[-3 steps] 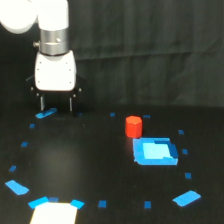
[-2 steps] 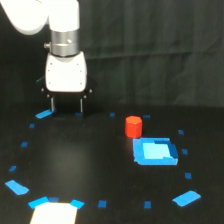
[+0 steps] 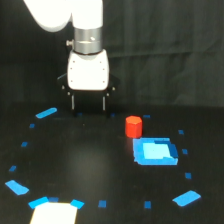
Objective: Pick up the red object from the table
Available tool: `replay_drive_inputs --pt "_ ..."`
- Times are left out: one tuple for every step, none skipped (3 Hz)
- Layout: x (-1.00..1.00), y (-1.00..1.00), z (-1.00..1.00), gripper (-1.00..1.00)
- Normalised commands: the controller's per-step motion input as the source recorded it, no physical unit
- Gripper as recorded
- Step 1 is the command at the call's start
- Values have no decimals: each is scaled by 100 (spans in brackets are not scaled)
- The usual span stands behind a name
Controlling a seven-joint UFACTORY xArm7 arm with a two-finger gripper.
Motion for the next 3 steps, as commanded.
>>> replay_drive_inputs --pt "100 -55 -4 96" --pt "-34 -92 -100 58" --pt "28 -94 -67 28"
